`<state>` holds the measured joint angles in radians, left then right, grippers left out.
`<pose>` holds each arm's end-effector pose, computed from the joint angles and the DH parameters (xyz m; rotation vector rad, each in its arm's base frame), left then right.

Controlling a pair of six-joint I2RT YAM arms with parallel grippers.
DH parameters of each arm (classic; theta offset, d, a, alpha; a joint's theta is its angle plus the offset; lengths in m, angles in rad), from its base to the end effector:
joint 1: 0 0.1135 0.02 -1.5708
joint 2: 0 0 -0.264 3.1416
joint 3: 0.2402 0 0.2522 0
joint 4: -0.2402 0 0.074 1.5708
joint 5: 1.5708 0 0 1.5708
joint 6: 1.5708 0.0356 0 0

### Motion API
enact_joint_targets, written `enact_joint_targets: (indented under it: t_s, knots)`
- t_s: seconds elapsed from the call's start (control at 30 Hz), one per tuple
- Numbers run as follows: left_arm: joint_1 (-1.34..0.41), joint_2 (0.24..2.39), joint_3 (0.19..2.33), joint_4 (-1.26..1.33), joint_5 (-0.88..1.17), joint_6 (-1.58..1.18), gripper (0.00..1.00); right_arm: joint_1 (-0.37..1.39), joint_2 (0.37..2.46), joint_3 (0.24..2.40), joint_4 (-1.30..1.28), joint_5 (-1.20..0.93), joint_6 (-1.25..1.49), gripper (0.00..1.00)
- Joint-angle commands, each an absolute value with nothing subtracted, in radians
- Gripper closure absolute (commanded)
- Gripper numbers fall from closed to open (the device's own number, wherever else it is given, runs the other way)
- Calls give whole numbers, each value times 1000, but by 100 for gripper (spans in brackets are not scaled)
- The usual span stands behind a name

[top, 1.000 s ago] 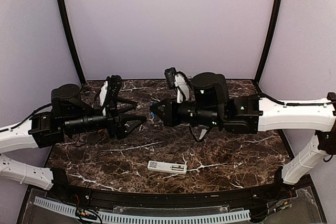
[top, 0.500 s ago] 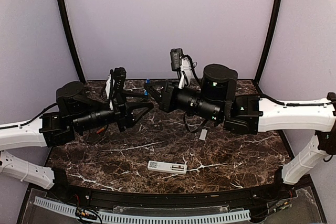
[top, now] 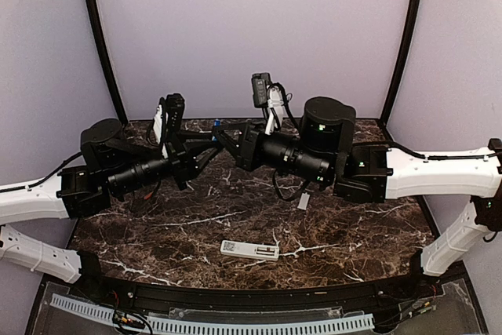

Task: Load the batteries into the remote control
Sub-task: Pass from the right arm to the left

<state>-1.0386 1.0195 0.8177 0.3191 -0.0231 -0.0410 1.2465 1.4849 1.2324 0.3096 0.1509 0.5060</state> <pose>0.1238 -0.2086 0.3609 0.7063 1.3375 -0.8593 0.1193 0.3382 0.3797 -0.4748 1.5890 1.2649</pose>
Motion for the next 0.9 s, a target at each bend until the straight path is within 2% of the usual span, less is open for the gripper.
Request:
enact_joint_targets:
  t_s: [0.0,0.1,0.2,0.37,0.47,0.6,0.73,0.87]
  knots:
    - [-1039,1003,853,306,-34,-9,82,1255,1492,1252,347,140,494,100]
    - [-1040,1010,856,292,-22,23,90,1255,1497,1251,339,137,495,100]
    - [-1039,1010,855,289,-16,36,92,1254,1497,1242,334,136,498,100]
    - [-1039,1014,856,285,-23,48,87,1253,1493,1234,325,131,494,100]
    - [-1039,1020,858,285,-14,55,76,1253,1488,1232,326,135,492,100]
    - [-1040,1032,867,278,-5,62,71,1254,1488,1233,334,134,485,100]
    - [-1039,1032,870,273,-4,67,79,1254,1486,1229,331,132,485,100]
    - [-1040,1027,872,264,-8,78,80,1253,1484,1227,309,132,481,100]
